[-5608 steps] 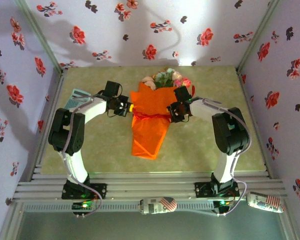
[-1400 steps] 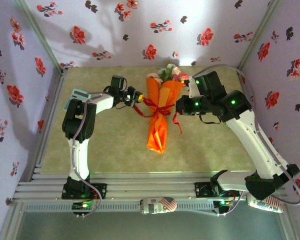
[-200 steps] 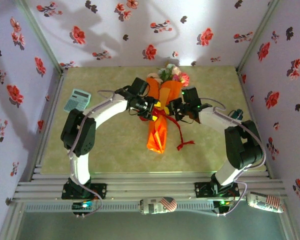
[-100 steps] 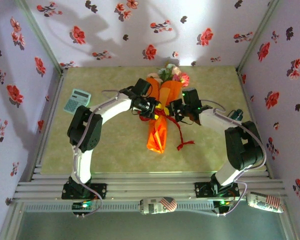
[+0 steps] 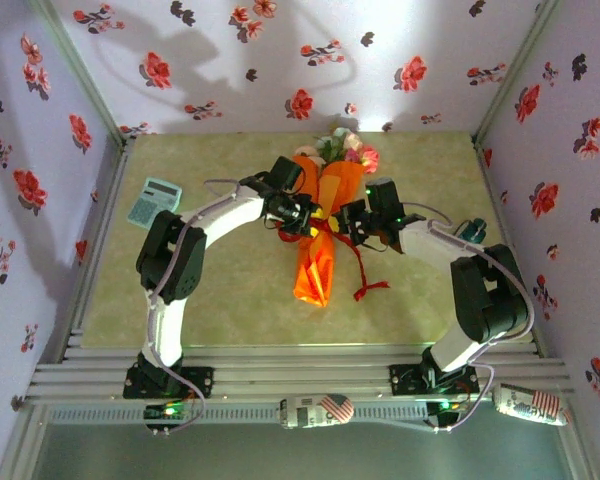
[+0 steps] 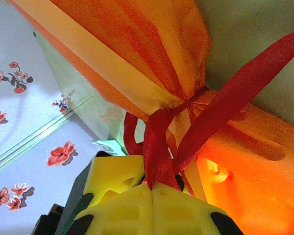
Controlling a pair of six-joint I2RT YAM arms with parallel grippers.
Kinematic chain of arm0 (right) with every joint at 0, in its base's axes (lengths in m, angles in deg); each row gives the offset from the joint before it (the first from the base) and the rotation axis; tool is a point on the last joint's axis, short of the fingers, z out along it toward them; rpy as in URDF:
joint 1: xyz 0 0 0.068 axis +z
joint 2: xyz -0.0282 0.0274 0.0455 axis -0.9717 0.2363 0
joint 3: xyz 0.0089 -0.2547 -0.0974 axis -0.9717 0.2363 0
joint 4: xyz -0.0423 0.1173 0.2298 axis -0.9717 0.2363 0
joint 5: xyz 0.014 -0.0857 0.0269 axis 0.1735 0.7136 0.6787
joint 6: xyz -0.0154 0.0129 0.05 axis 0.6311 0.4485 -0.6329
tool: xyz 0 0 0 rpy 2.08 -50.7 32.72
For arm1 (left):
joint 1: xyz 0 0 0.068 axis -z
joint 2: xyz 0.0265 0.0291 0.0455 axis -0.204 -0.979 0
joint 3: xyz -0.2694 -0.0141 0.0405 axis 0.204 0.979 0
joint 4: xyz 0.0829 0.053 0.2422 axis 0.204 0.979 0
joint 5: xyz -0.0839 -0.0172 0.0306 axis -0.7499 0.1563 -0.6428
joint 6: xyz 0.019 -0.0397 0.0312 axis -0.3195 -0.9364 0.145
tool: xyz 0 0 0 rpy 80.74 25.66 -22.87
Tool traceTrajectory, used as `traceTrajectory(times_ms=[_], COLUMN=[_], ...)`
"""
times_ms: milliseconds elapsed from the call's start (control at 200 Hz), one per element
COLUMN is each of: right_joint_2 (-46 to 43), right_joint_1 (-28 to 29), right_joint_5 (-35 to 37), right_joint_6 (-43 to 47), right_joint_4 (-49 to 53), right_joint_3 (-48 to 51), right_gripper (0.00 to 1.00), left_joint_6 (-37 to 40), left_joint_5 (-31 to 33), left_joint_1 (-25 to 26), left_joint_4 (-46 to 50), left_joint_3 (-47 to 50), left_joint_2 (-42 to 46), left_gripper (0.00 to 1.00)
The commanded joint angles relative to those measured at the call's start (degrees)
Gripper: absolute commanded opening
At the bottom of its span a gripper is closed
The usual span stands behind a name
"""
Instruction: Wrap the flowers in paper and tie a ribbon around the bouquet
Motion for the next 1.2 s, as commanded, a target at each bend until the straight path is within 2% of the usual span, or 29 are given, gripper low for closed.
traceTrajectory(times_ms=[0, 305, 570, 740, 955, 1045, 1195], right_joint_2=[-1.7, -1.8, -2.0, -1.8, -1.3, -1.0, -0.3], right_joint_1=[-0.2, -0.2, -0.1, 0.1, 0.3, 0.4, 0.5], right_joint_5=[-0.7, -0.9, -1.3, -1.6, -1.6, -1.6, -1.5], right_joint_6=[-1.1, -1.3, -1.5, -3.3, -6.6, -8.4, -9.3], right_joint_4=[-0.7, -1.1, -1.2, -3.4, -7.5, -9.4, -10.6], right_joint_3=[0.4, 0.6, 1.2, 2.4, 3.3, 3.5, 3.0], right_gripper=[0.00, 0.00, 0.00, 0.00, 0.00, 0.00, 0.00], left_joint_6=[1.6, 1.7, 2.4, 2.7, 2.7, 2.8, 2.5], left_joint_5=[0.4, 1.5, 3.7, 4.2, 3.8, 3.4, 2.5], left_joint_1=[-0.5, -0.7, -1.2, -1.4, -1.4, -1.3, -1.1], left_joint_4=[2.0, 1.6, 1.3, 0.6, -0.3, -0.3, -0.3], left_joint_3=[-1.8, -2.0, -1.6, -1.1, -1.1, -1.4, -1.3], left_joint_2=[-1.8, -2.8, -1.6, -1.2, -1.4, -1.7, -2.1], left_gripper=[0.37, 0.30, 0.13, 0.09, 0.10, 0.22, 0.29])
